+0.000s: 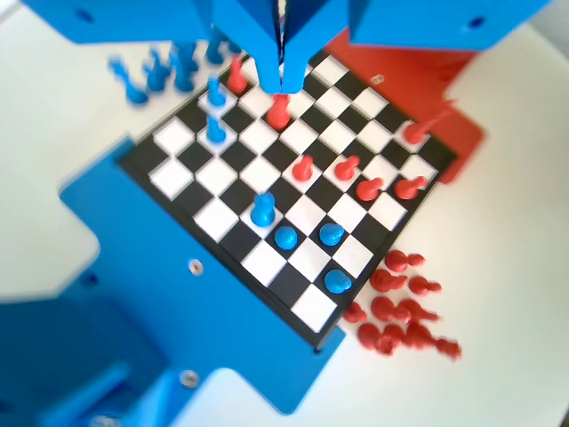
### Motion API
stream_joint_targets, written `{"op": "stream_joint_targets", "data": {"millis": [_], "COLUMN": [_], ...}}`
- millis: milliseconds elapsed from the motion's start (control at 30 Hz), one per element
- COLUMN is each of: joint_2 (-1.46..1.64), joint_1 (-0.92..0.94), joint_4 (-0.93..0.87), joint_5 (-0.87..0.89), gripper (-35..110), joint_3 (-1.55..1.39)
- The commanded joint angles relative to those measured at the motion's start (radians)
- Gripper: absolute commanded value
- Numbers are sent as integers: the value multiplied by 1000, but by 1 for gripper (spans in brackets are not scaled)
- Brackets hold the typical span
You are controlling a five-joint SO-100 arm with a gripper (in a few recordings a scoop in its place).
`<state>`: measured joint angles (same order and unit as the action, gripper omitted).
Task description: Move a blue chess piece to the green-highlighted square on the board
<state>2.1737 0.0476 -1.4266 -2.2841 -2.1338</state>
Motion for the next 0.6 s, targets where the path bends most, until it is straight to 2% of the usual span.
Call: {"op": "stream_joint_targets", "data": {"millis": [0, 200, 567], "joint_2": [138, 337, 724], "joint_1": [-14, -44, -57], "joint_4": [-170, -298, -253], "joint_5": [196, 382, 508], "gripper": [1, 2, 1], "joint_3": [178, 230, 29]}}
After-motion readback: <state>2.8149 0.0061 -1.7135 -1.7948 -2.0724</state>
